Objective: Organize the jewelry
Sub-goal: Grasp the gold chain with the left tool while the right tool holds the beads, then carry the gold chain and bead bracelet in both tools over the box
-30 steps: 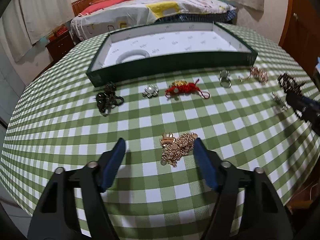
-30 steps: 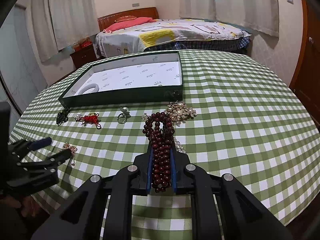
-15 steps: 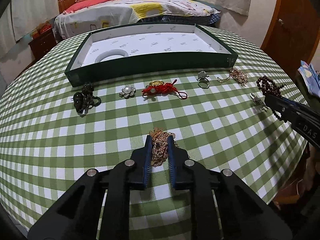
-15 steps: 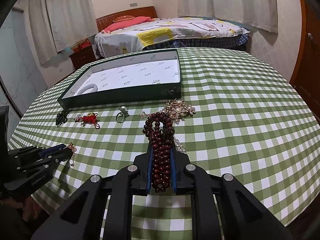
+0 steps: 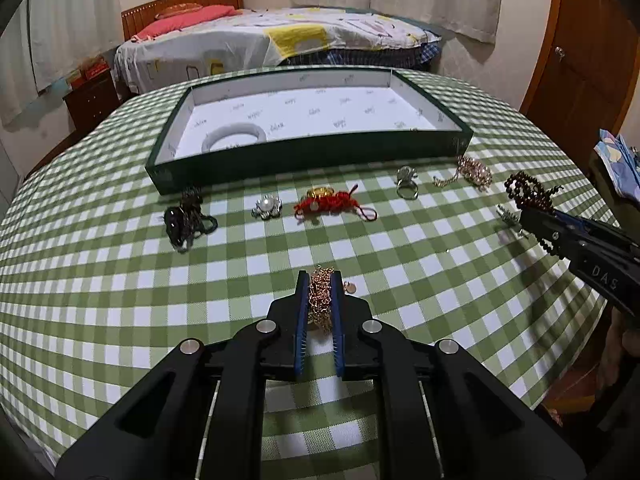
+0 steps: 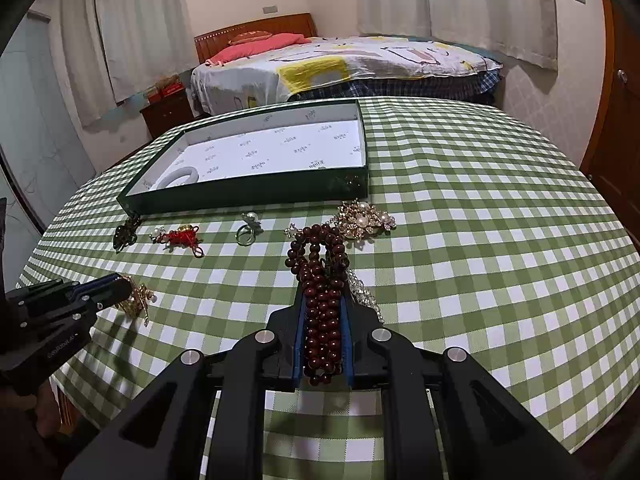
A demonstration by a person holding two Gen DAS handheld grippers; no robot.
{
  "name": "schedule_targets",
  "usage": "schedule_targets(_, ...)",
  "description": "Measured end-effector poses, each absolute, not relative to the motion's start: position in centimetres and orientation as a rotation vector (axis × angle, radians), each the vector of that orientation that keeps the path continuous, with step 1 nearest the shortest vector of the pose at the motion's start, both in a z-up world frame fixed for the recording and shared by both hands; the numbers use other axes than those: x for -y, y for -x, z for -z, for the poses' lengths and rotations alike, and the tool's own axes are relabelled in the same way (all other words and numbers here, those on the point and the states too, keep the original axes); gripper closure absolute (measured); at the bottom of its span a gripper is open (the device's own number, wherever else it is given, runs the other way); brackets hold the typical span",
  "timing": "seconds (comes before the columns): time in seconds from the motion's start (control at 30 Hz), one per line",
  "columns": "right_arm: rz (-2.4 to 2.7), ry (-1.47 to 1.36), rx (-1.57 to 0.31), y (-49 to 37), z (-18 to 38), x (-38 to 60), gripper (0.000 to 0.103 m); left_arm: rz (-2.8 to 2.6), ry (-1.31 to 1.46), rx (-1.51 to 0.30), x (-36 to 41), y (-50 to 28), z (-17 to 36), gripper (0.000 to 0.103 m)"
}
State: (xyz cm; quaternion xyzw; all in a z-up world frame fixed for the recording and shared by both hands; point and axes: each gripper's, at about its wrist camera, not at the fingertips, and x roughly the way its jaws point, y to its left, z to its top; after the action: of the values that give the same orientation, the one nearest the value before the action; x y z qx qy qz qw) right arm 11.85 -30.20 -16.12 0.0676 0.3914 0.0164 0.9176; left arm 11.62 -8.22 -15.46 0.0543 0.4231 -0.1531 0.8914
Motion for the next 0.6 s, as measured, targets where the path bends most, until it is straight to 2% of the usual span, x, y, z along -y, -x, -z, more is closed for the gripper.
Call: schedule_targets(0.6, -0.087, -0.15, -0.751, -12.3, 13.2, 28.8, 0.088, 0.322, -0.081, -0.716, 7.8, -11.6, 9.7, 0.092)
